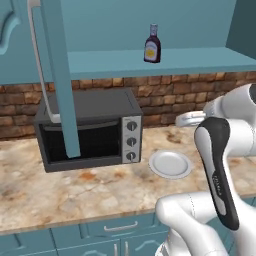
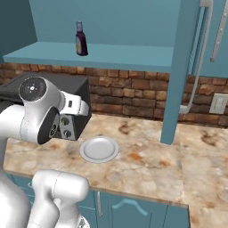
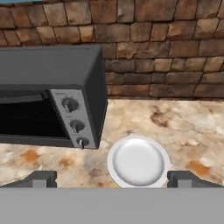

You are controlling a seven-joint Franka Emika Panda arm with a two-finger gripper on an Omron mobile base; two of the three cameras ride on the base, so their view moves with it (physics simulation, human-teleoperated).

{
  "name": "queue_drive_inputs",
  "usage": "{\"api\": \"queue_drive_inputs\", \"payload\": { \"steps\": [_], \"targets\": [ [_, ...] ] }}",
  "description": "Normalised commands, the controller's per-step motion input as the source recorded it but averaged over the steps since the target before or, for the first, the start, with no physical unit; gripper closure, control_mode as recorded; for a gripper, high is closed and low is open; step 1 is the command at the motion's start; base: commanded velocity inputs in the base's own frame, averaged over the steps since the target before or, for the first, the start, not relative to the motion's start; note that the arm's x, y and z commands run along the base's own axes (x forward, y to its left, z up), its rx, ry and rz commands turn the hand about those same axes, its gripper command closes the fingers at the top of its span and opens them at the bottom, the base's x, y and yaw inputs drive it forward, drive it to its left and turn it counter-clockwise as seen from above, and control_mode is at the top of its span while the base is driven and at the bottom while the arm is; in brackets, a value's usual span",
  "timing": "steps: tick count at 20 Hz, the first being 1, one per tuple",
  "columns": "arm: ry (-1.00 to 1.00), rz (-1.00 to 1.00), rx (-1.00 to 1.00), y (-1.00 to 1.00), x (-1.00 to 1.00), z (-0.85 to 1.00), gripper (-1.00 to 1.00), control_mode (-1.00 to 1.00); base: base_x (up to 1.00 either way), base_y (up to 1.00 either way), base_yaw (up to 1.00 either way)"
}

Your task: Move the hot dog bun to the plate on the dining table and place the condiment next to that plate. Then navigate to the fridge and take the sausage and place it on the plate as well.

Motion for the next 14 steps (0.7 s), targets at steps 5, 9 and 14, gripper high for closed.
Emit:
{"api": "queue_drive_inputs", "payload": {
  "steps": [5,9,14],
  "targets": [
    [-0.37,0.09,-0.06,0.03,0.19,0.61,-1.0,-1.0,0.0,0.0,0.0],
    [-0.42,0.0,-0.06,0.05,0.31,0.43,-1.0,-1.0,0.0,0.0,0.0],
    [-0.21,0.02,0.0,0.0,0.34,0.68,-1.0,-1.0,0.0,0.0,0.0]
  ]
}}
